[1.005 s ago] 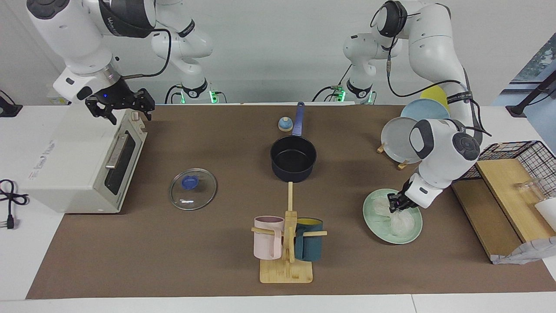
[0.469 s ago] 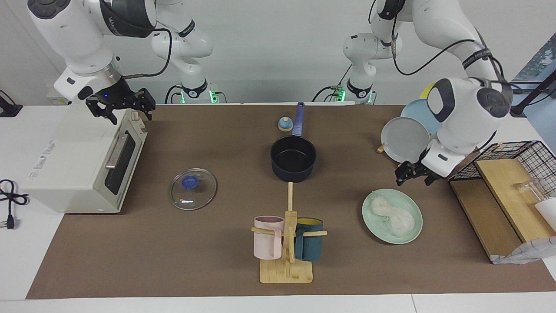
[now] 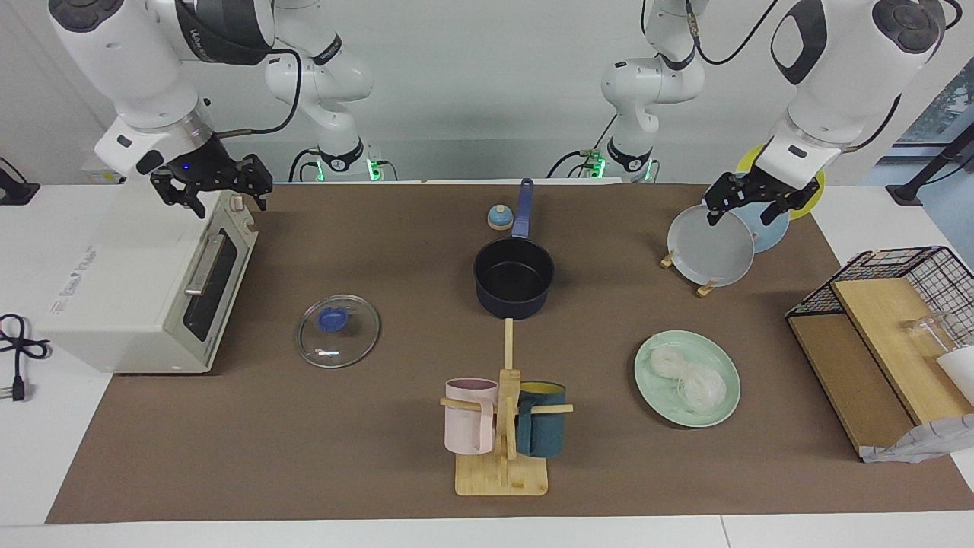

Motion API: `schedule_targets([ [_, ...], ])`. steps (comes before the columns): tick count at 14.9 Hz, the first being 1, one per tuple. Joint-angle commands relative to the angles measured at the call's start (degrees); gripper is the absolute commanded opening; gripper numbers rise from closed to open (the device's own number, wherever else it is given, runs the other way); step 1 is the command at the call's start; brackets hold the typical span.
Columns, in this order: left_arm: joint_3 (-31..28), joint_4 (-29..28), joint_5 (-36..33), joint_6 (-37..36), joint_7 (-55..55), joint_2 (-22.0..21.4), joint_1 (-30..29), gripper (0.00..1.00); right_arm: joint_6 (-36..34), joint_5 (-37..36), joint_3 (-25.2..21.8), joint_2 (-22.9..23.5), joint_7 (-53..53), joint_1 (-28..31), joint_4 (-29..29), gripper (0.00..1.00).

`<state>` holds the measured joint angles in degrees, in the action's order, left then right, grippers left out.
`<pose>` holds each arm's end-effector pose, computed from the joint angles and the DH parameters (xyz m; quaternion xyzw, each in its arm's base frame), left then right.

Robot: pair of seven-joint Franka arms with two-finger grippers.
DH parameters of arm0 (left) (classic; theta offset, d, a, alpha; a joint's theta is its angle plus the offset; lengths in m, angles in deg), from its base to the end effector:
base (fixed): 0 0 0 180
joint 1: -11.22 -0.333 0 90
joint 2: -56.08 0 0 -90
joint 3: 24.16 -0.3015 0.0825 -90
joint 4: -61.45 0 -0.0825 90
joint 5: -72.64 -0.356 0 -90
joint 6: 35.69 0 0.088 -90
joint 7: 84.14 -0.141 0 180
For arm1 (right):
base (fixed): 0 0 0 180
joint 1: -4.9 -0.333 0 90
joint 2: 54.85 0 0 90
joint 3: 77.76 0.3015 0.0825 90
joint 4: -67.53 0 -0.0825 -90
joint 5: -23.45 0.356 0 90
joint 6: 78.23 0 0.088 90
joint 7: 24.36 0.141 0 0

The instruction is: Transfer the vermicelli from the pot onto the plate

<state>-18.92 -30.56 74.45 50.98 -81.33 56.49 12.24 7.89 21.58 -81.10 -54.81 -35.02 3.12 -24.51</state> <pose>0.5137 -0.0608 0.5523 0.9982 -0.0302 -0.0513 0.0121 0.5140 -0.0188 0.5547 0.9954 0.0790 -0.0534 0.0107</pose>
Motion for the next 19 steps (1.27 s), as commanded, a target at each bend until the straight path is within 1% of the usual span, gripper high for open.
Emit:
schedule_targets([
  [1, 0.12, -6.5, -0.84, 1.38, 1.58, -4.18, 0.2, 1.0, 0.71, -0.15, 0.34, -0.66, 0.9, 0.2, -0.41, 1.0],
  [4, 0.12, -5.9, -0.84, 2.19, 3.61, -4.71, 0.64, 1.0, 0.71, -0.15, 0.43, -0.66, 0.9, 0.2, -0.41, 1.0],
  [6, -0.4, -3.1, -0.93, 2.1, 3.52, -4.46, 1.78, 1.0, 0.71, -0.15, 0.43, -0.66, 0.9, 0.2, -0.41, 1.0],
  [8, -1.02, -1.51, -1.11, 1.31, 3.44, -4.1, 2.31, 1.0, 0.71, -0.15, 0.43, -0.66, 0.9, 0.12, -0.41, 1.0],
  [19, -1.02, -2.2, -1.11, 0.96, 3.17, -4.45, 2.23, 1.0, 0.54, -0.06, 0.34, -0.66, 0.81, 0.2, -0.41, 1.0],
])
